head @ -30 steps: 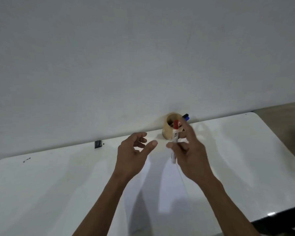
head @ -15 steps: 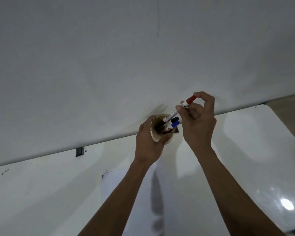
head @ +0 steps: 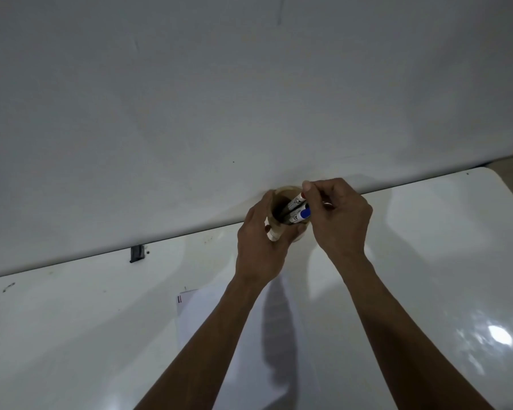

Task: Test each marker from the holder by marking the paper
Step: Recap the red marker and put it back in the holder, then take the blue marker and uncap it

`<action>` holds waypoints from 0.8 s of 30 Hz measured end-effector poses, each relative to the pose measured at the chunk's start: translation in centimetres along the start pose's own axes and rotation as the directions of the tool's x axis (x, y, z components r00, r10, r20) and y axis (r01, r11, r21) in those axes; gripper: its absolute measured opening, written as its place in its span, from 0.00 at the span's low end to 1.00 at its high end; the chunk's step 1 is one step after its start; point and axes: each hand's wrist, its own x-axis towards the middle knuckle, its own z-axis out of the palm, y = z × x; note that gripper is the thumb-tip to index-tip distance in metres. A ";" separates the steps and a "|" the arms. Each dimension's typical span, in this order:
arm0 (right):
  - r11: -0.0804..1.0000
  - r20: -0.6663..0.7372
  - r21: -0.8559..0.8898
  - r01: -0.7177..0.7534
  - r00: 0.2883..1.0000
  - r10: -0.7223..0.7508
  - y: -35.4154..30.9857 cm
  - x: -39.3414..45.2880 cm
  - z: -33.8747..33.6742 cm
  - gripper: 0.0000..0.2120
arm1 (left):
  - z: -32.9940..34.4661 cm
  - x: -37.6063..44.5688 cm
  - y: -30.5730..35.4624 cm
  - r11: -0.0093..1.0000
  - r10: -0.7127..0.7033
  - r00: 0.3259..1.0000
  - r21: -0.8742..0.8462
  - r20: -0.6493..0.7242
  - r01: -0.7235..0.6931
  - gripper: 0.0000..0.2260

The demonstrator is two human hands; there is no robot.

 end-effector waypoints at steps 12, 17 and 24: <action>0.987 -0.027 0.020 -0.160 0.987 0.160 -0.5 -2.1 -1.7 0.12 | 0.1 0.0 -0.3 1.000 -0.009 1.000 -0.015 0.004 0.009 0.28; 0.988 -0.027 -0.002 -0.153 0.988 0.152 -0.3 -1.8 -1.6 0.13 | 0.2 -0.2 -0.5 0.999 -0.016 1.000 -0.036 0.000 0.016 0.29; 0.995 -0.044 0.051 -0.082 0.995 0.085 -1.3 -1.0 -2.6 0.09 | 0.0 -0.4 0.2 0.999 -0.031 0.999 -0.043 0.008 0.031 0.27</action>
